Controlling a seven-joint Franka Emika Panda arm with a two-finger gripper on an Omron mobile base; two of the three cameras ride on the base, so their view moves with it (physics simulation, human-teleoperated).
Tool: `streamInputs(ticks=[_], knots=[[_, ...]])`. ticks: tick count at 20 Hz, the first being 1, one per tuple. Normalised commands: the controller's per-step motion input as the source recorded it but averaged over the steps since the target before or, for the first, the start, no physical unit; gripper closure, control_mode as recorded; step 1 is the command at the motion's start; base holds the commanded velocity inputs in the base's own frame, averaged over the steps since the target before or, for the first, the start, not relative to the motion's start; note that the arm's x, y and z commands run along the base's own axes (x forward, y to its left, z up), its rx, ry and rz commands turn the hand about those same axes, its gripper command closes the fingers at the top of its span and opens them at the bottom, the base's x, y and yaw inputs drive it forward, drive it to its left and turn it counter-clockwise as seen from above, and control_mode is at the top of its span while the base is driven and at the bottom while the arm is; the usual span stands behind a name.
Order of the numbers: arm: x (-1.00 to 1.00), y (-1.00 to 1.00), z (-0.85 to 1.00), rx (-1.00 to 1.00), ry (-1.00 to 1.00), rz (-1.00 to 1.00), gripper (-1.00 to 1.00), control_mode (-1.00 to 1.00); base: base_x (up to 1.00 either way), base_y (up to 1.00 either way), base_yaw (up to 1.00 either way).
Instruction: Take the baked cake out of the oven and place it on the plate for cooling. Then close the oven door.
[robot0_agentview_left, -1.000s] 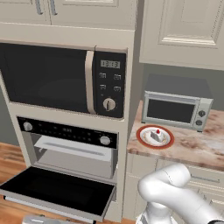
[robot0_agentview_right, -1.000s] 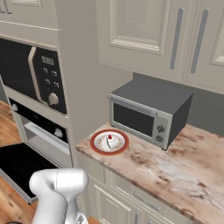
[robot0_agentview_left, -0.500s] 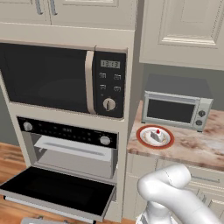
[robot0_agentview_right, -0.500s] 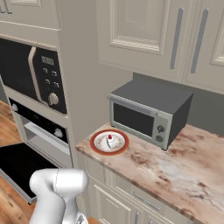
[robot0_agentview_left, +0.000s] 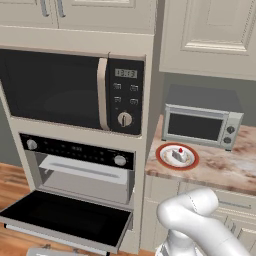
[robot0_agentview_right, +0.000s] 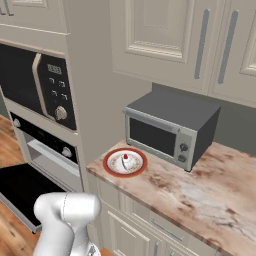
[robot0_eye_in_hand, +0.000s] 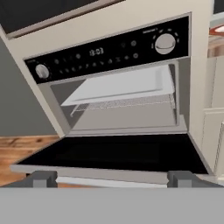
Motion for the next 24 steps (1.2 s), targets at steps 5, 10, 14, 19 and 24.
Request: streamInputs(ticks=[5,10,14,19,24], knots=[[0.22,0.0,-0.19,0.0,-0.04,0.0,-1.0,-1.0,0.0,0.0,0.0],[0.18,0.0,-0.23,0.0,-0.03,0.0,-1.0,-1.0,0.0,0.0,0.0],[0.17,0.0,-0.24,0.0,-0.02,0.0,-1.0,-1.0,0.0,0.0,0.0],[0.15,0.0,-0.22,0.0,-0.01,0.0,-1.0,-1.0,0.0,0.0,0.0],[0.13,0.0,-0.23,0.0,-0.01,0.0,-1.0,-1.0,0.0,0.0,0.0]])
